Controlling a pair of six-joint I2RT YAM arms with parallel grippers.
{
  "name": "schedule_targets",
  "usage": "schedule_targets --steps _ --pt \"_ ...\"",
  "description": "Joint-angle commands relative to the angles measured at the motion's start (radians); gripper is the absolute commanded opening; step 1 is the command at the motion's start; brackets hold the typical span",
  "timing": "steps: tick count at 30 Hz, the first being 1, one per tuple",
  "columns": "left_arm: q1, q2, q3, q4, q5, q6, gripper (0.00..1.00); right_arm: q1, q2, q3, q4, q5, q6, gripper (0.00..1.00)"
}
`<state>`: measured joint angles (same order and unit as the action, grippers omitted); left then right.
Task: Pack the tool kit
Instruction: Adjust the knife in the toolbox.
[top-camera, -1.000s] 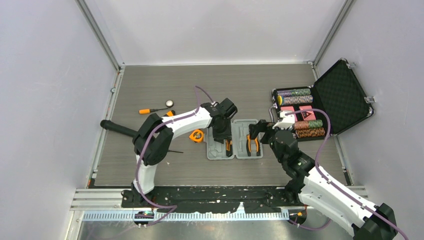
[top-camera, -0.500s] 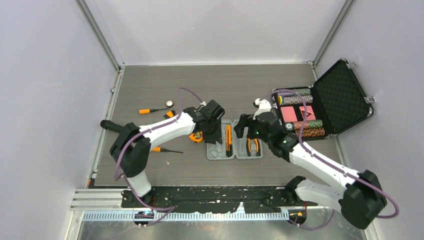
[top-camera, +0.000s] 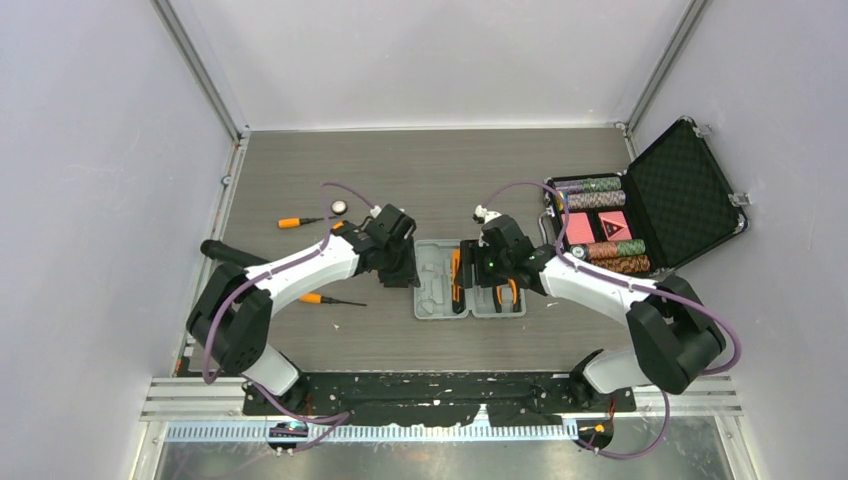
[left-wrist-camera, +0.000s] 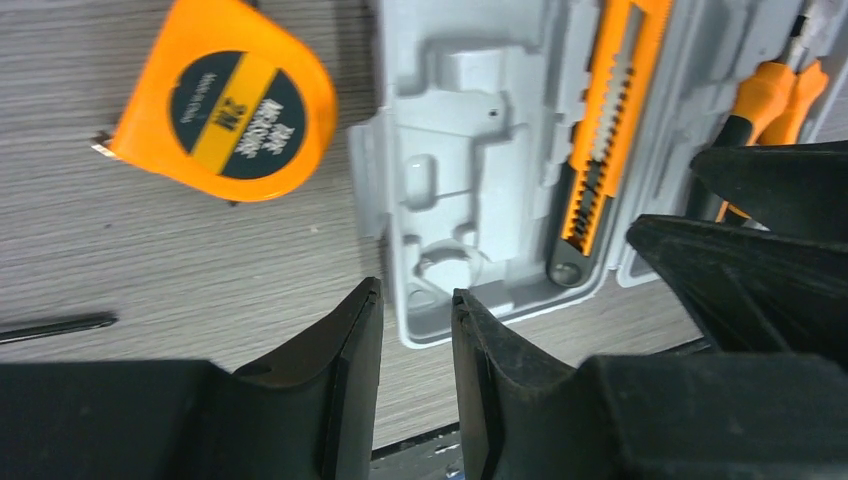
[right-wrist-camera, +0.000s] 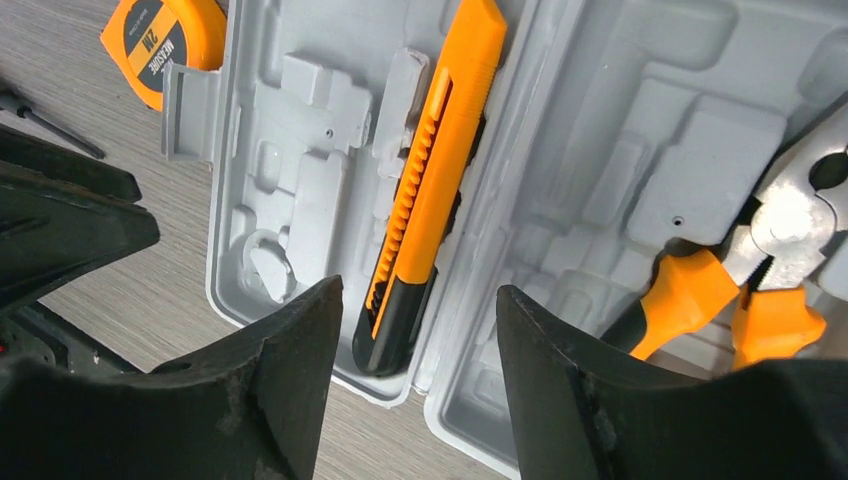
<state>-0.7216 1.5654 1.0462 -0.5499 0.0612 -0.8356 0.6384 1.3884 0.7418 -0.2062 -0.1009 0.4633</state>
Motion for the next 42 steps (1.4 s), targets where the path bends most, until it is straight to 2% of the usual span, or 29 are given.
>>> schedule_targets --steps 1,8,17,24,34,42 --pt "0.042 -0.075 -0.053 0.05 -0.008 0.024 0.32 -0.003 0.042 0.061 0.008 -0.016 0.019 0.61" --pt "0.092 -0.115 -0.129 0.07 -0.004 0.033 0.32 -0.006 0.099 0.071 0.011 -0.002 0.018 0.56" --pt "0.103 -0.087 -0.139 0.091 0.029 0.033 0.3 -0.008 0.143 0.072 0.009 0.007 0.012 0.35" --pt "0.104 -0.079 -0.135 0.092 0.031 0.034 0.3 -0.011 0.13 0.081 -0.029 -0.005 0.004 0.35" --pt "0.131 -0.087 -0.152 0.119 0.069 0.033 0.28 -0.009 0.056 0.258 -0.169 0.027 -0.061 0.4" --pt "0.131 -0.072 -0.174 0.15 0.108 0.021 0.28 0.018 0.154 0.36 -0.261 0.001 -0.06 0.2"
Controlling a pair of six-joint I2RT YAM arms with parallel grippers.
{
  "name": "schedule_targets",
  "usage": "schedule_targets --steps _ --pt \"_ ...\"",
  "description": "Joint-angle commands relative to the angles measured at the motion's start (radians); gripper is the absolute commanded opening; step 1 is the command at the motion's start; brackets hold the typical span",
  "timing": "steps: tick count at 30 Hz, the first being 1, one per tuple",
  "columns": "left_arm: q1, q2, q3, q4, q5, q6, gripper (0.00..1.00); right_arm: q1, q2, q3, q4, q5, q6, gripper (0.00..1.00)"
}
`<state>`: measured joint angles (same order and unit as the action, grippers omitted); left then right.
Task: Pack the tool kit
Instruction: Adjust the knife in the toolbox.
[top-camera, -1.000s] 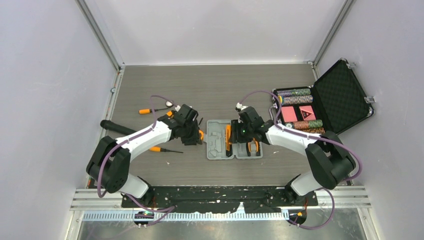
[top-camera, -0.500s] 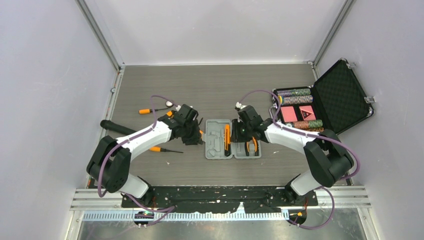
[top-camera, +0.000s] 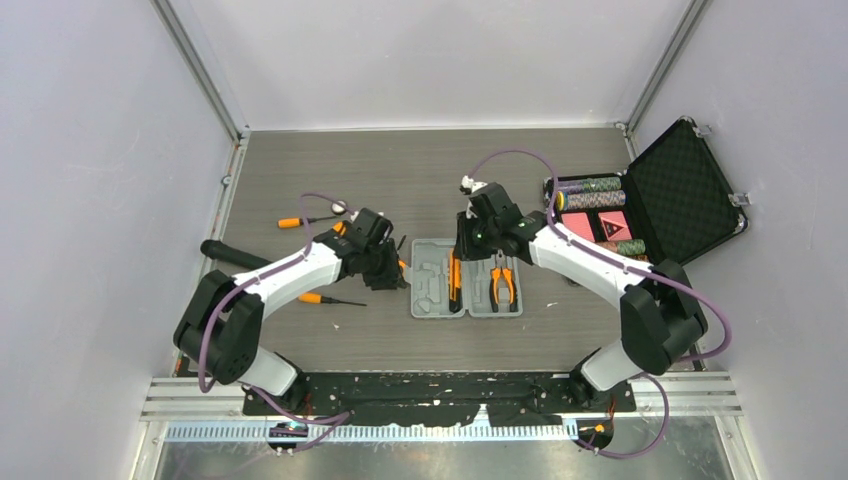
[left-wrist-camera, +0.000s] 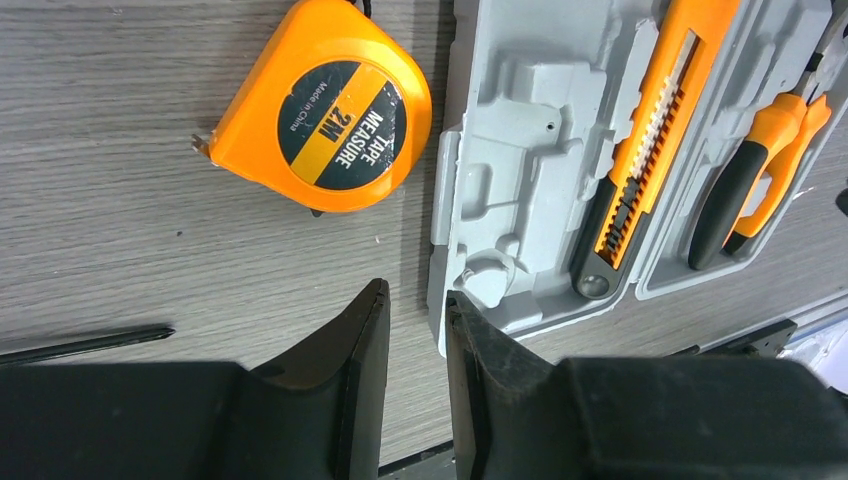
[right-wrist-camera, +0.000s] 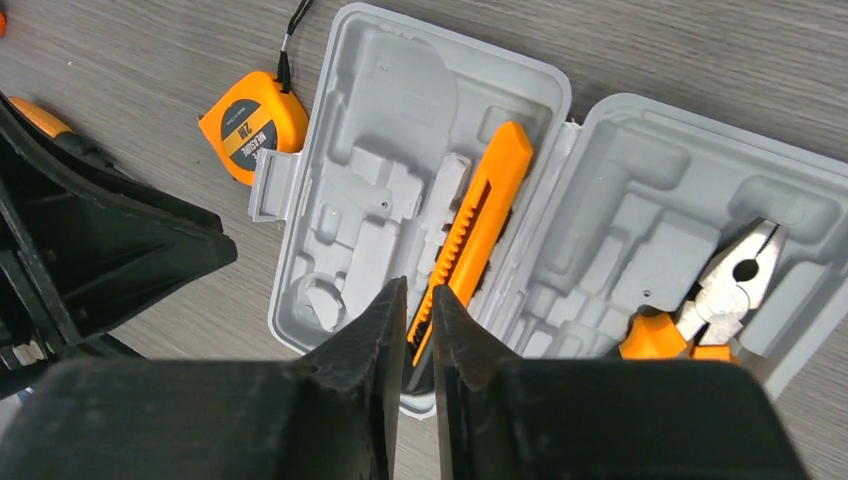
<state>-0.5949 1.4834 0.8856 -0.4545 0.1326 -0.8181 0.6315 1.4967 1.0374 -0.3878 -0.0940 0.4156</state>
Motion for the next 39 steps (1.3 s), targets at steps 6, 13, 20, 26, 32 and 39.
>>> schedule_targets --steps 6,13,20,26,32,39 --pt "0.003 0.018 -0.025 0.057 0.056 -0.008 0.27 0.055 0.091 0.096 -0.156 0.081 0.011 0.15" --pt "0.004 0.037 -0.039 0.085 0.089 -0.022 0.28 0.114 0.158 0.158 -0.242 0.223 0.052 0.14" --pt "0.003 0.053 -0.039 0.108 0.105 -0.024 0.27 0.141 0.206 0.204 -0.263 0.26 0.075 0.14" --pt "0.003 0.067 -0.041 0.123 0.114 -0.027 0.27 0.145 0.249 0.213 -0.264 0.269 0.087 0.12" --pt "0.004 0.072 -0.045 0.126 0.116 -0.027 0.27 0.145 0.276 0.197 -0.253 0.267 0.092 0.09" --pt "0.003 0.078 -0.045 0.128 0.117 -0.029 0.27 0.146 0.299 0.163 -0.243 0.264 0.087 0.05"
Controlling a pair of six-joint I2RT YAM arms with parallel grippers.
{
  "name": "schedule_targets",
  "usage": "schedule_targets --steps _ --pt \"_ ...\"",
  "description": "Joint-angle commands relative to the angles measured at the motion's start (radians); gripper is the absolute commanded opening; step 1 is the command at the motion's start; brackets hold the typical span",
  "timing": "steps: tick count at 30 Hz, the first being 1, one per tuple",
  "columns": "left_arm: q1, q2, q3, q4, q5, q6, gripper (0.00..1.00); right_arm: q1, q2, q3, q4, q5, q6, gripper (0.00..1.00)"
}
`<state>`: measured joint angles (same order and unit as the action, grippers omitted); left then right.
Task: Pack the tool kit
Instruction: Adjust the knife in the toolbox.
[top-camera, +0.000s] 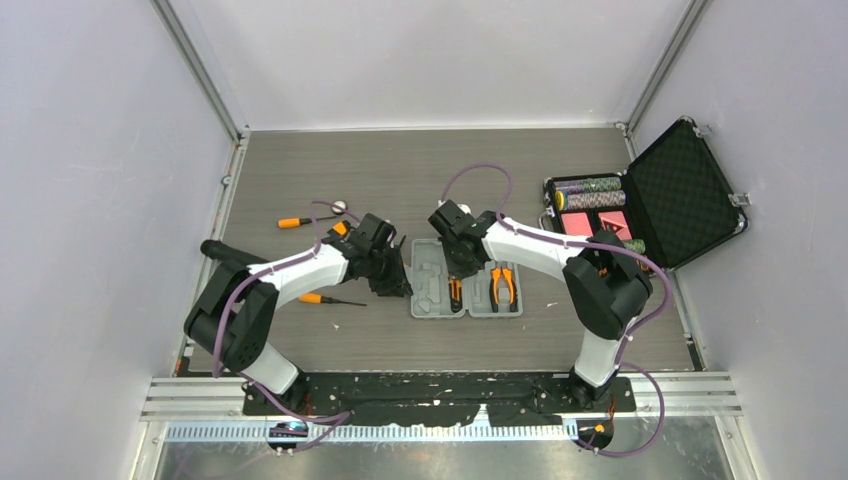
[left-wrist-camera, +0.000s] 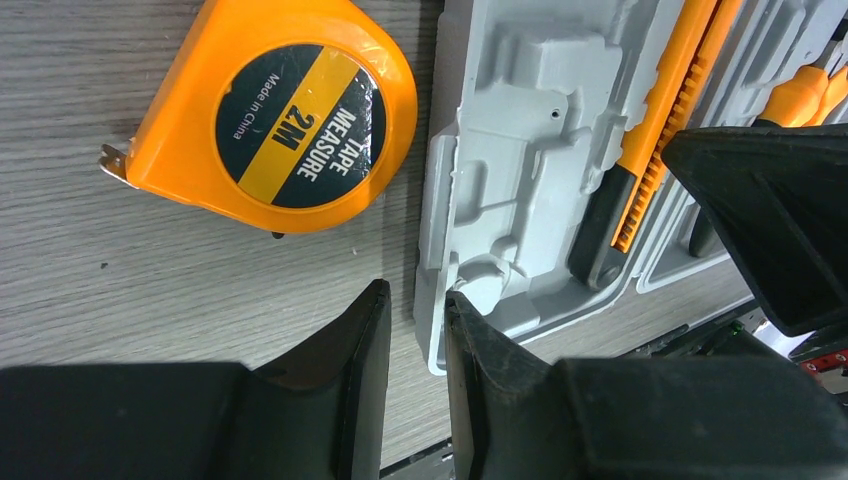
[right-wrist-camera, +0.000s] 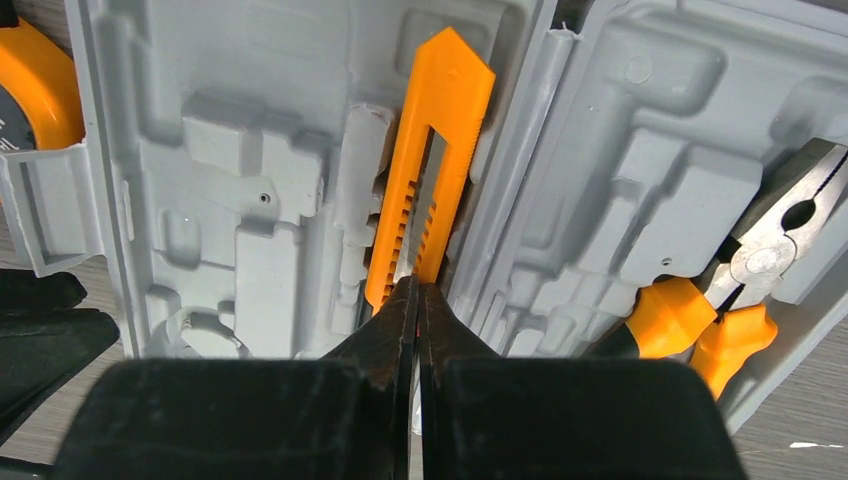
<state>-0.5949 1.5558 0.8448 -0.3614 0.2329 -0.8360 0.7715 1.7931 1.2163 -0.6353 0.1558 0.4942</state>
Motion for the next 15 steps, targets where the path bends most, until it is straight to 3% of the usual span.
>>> schedule_targets --steps 1,15 --pt "0.003 0.007 -0.004 0.034 0.017 -0.011 0.27 0.007 0.004 -0.018 0.005 0.015 0.008 0.05" --pt "0.003 0.004 -0.008 0.044 0.033 -0.011 0.24 0.005 0.071 -0.051 0.004 0.035 -0.045 0.05"
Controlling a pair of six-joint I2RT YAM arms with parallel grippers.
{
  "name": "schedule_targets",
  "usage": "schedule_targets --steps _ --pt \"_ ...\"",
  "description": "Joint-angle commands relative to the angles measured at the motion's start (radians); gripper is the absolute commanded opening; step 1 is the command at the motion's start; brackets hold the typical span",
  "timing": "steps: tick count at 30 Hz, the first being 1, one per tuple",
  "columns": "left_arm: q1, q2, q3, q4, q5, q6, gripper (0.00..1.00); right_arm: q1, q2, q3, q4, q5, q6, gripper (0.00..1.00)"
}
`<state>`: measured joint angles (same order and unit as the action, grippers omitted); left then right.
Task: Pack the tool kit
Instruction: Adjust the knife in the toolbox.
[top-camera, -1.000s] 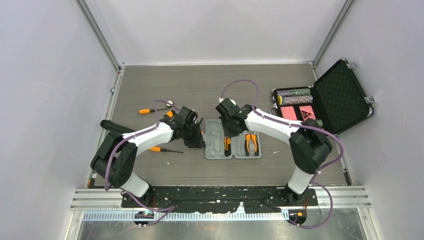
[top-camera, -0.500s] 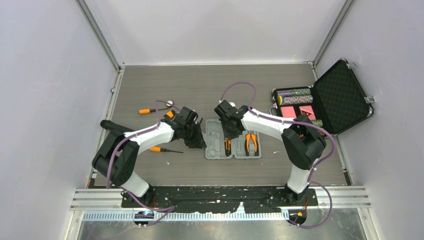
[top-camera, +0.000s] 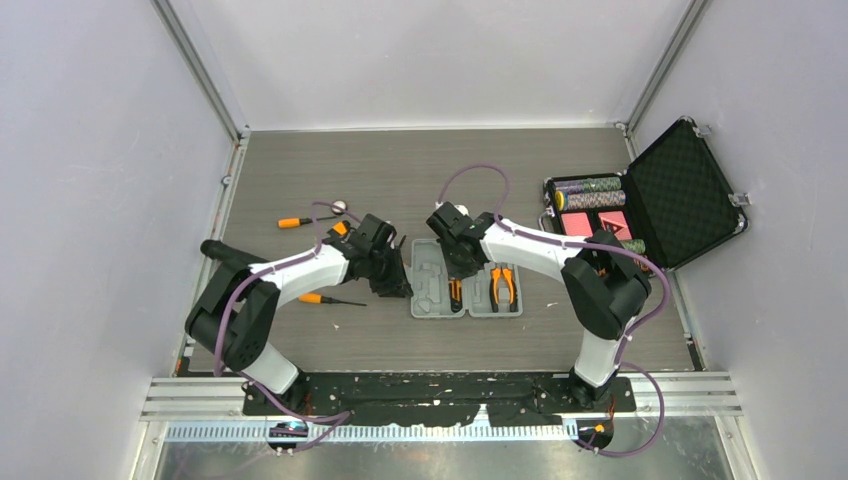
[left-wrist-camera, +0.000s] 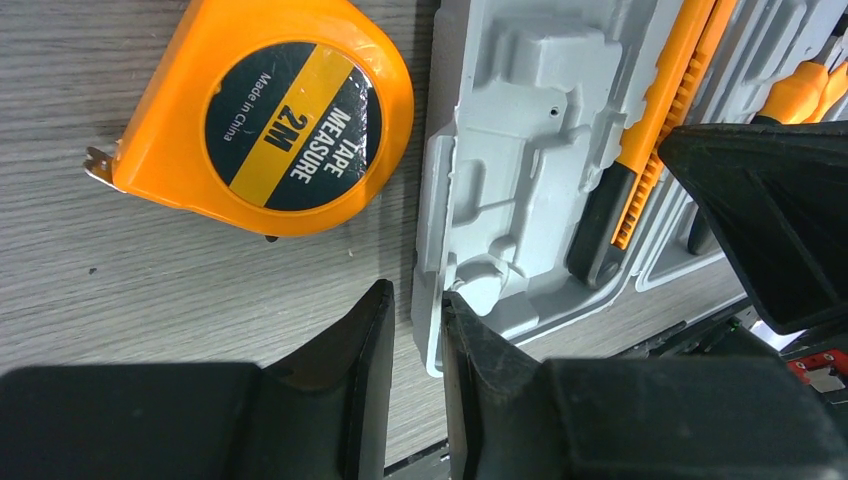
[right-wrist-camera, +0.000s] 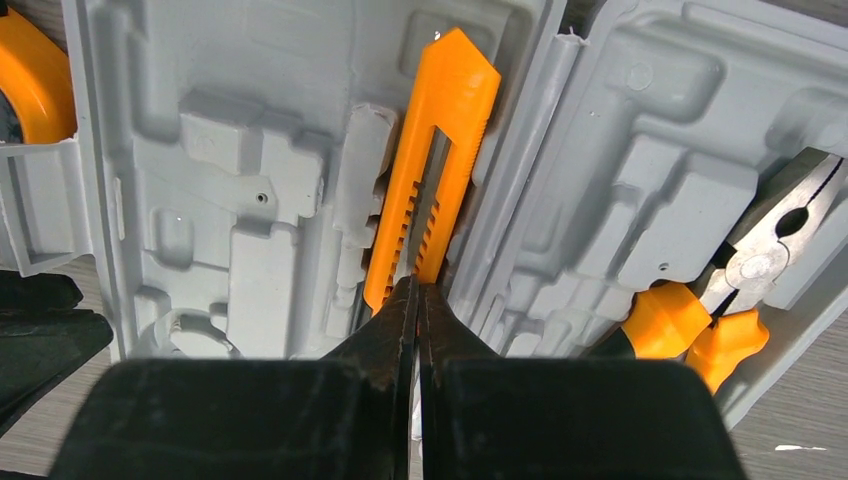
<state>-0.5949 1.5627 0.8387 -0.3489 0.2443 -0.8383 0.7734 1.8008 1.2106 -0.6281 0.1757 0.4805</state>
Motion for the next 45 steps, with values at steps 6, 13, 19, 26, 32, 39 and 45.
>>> schedule_targets --steps 6,13,19,26,32,39,45 --pt "0.003 -0.015 -0.005 0.03 0.014 -0.008 0.25 0.002 0.022 -0.01 0.018 -0.038 -0.069 0.05" --pt "0.004 -0.026 -0.007 0.022 0.009 -0.01 0.24 0.001 0.009 0.034 0.0 -0.056 -0.08 0.05" --pt "0.004 -0.031 -0.004 0.017 0.0 -0.01 0.24 -0.003 -0.107 0.073 -0.004 -0.032 -0.057 0.19" --pt "0.003 -0.022 0.001 0.017 0.008 -0.012 0.25 -0.003 -0.119 0.053 0.028 -0.027 -0.021 0.35" --pt "0.004 -0.024 -0.001 0.018 0.007 -0.012 0.25 -0.004 -0.076 0.035 0.046 -0.045 -0.011 0.34" --pt "0.003 -0.02 0.002 0.018 0.01 -0.01 0.25 -0.004 -0.028 0.022 0.042 -0.033 0.001 0.29" --pt "0.004 -0.017 0.004 0.018 0.013 -0.01 0.25 -0.003 -0.004 0.013 0.034 -0.002 0.003 0.29"
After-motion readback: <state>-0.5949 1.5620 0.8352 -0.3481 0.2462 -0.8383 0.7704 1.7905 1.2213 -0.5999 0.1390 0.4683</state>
